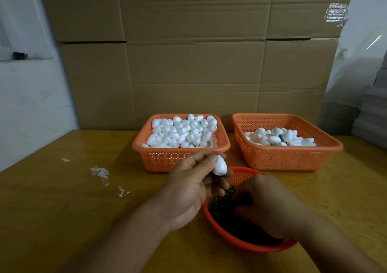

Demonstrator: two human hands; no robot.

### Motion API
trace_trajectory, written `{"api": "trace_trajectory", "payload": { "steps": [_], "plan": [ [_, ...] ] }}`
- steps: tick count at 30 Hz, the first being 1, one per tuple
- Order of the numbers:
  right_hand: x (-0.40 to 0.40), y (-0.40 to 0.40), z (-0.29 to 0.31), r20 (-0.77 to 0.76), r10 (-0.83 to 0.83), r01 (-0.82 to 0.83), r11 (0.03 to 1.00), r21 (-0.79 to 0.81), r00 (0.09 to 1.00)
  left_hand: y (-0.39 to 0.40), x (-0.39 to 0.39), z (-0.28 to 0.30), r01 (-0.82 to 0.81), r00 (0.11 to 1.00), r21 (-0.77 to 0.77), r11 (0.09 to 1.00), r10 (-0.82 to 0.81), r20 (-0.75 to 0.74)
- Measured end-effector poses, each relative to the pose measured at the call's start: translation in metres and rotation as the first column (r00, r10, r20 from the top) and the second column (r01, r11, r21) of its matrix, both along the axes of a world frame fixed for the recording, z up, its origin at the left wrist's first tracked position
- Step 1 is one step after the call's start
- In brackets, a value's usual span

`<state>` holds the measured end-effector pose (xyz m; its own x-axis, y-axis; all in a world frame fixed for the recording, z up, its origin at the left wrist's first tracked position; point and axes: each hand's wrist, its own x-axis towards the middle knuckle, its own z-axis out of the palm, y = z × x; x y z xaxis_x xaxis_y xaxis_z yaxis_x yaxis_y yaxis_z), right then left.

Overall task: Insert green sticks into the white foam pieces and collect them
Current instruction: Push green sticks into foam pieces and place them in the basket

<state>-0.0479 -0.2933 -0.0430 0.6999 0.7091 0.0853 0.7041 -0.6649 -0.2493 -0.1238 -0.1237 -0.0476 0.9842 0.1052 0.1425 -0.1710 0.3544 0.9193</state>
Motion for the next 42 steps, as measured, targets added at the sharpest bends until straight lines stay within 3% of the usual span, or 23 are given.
{"api": "trace_trajectory", "payload": {
  "steps": [8,13,17,20,26,31,42],
  "plan": [
    [-0.001,-0.005,0.009,-0.111,0.024,0.016,0.935,0.353,0.994,0.002,-0.001,0.004,-0.009,0.997,-0.073,0.997,0.004,-0.075],
    [-0.003,-0.008,0.015,-0.208,0.15,-0.041,0.89,0.455,0.966,0.003,-0.002,0.005,-0.02,0.994,-0.087,0.996,0.01,-0.112],
    [-0.006,-0.007,0.015,-0.389,0.258,-0.005,0.839,0.544,0.884,0.003,-0.001,0.006,-0.025,0.991,-0.089,0.996,0.012,-0.137],
    [-0.01,-0.006,0.018,-0.421,0.288,0.019,0.807,0.591,0.86,0.003,-0.001,0.006,-0.038,0.988,-0.078,0.996,0.026,-0.153],
    [-0.011,-0.008,0.02,-0.299,0.338,0.004,0.657,0.754,0.892,0.004,-0.002,0.006,-0.051,0.983,-0.071,0.996,0.037,-0.18],
    [-0.012,-0.007,0.019,-0.275,0.43,-0.033,0.586,0.81,0.86,0.004,-0.002,0.007,-0.042,0.979,-0.059,0.997,0.03,-0.2],
    [-0.016,-0.001,0.012,-0.224,0.408,-0.065,0.586,0.808,0.885,0.001,-0.002,0.005,-0.042,0.98,-0.02,0.999,0.037,-0.193]
  ]
}}
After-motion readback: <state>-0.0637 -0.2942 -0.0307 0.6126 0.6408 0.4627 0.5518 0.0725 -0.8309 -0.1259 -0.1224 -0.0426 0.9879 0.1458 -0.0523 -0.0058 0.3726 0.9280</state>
